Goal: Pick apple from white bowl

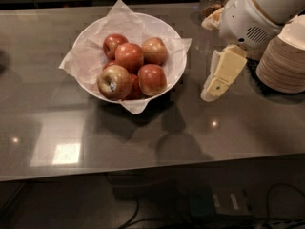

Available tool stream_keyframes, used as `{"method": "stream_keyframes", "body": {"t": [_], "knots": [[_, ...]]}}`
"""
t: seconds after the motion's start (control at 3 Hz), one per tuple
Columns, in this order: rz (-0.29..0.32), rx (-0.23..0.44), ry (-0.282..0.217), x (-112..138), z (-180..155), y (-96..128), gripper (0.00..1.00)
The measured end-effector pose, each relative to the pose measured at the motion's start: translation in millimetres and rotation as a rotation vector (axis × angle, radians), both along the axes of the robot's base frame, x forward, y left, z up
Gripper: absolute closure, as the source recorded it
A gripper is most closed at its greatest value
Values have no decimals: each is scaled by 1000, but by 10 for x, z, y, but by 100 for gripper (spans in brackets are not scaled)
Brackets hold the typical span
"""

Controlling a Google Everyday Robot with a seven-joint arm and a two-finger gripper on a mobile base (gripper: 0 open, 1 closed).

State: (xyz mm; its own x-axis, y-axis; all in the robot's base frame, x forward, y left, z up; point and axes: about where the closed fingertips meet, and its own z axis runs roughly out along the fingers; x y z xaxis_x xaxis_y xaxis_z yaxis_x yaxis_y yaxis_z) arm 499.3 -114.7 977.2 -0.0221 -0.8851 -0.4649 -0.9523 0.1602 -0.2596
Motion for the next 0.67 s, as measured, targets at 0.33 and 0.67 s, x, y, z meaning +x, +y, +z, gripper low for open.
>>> {"method": "stream_keyframes", "body": {"t": [0.33,0.67], "knots": [[0,0,0,0,0,0,0],[-16,46,9,-7,-61,122,0]]}}
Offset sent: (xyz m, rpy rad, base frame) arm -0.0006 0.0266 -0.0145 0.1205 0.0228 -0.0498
